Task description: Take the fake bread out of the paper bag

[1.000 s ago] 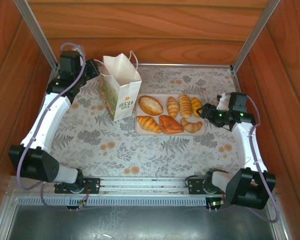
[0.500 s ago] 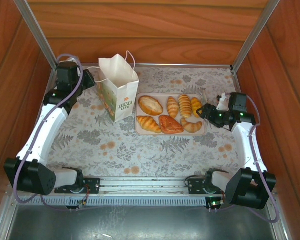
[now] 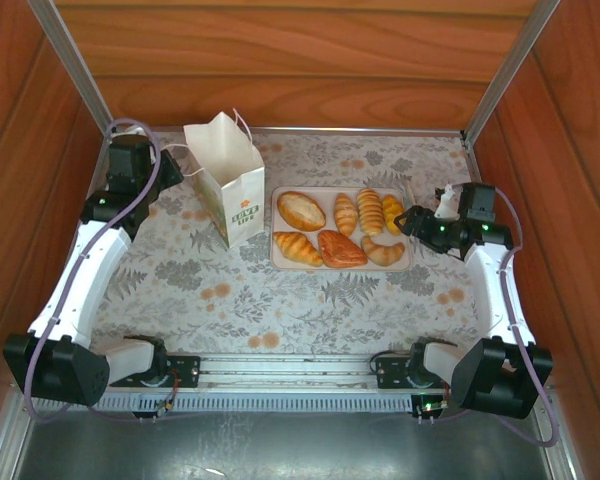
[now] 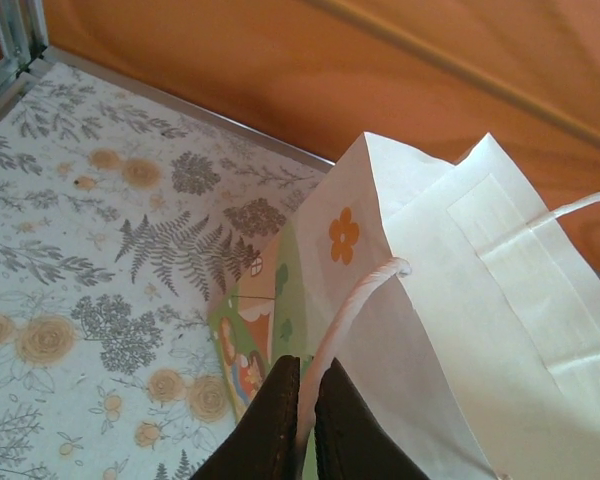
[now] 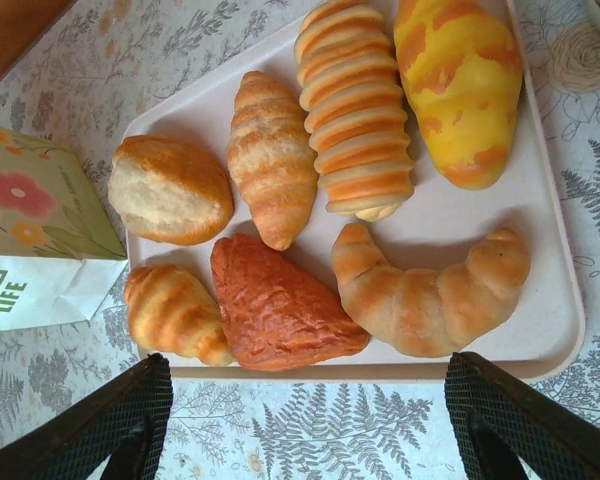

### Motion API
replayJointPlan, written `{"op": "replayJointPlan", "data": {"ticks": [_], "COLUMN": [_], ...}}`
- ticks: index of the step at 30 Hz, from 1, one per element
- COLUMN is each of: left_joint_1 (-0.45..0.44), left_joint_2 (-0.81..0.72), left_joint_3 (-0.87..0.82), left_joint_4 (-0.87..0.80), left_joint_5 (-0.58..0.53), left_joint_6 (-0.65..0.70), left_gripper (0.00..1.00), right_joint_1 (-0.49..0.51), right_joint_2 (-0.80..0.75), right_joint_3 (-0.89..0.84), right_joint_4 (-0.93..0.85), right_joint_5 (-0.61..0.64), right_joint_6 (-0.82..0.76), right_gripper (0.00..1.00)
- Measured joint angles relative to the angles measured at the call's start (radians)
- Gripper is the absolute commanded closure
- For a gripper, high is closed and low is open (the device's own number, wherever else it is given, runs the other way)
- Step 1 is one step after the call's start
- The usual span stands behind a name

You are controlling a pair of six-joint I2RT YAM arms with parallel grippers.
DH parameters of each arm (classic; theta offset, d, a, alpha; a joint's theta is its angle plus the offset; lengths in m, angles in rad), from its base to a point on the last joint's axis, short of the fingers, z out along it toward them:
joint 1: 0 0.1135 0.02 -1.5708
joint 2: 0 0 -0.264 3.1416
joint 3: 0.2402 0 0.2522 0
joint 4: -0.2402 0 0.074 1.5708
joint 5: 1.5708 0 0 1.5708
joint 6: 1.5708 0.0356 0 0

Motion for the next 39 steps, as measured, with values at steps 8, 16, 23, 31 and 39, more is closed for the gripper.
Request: {"op": "replayJointPlan", "data": {"ticks": [8, 16, 23, 31, 39], "left_joint_1": [0.000, 0.000, 0.000, 0.000, 0.002], "left_joint_2": [-0.024, -0.099, -0.200, -0.491, -0.406], "left_joint_3": [-0.024, -0.039, -0.062, -0.335, -0.683], "left_joint_4": [-0.037, -0.084, -0.093, 0.061, 0.313], "left_joint_5": [0.010, 0.024, 0.078, -0.092, -0.318], "left_joint_6": [0.037, 0.082, 0.135, 0.164, 0.169], "left_gripper": [0.38, 0.00, 0.00, 0.00, 0.00], "right_joint_1": [0.000, 0.000, 0.000, 0.000, 0.000], "right_joint_2": [-0.004, -0.016, -0.033, -0.205, -0.168], "right_joint_3": [0.012, 0.061, 0.075, -0.019, -0.268], "right_joint_4": [-0.016, -0.039, -0.036, 0.132, 0.428], "right_joint_5": [0.009, 0.035, 0.108, 0.327, 0.565], "right_joint_6": [-0.013, -0.035, -0.048, -0.106, -0.200], "right_gripper": [0.23, 0.23, 0.19, 0.14, 0.18]}}
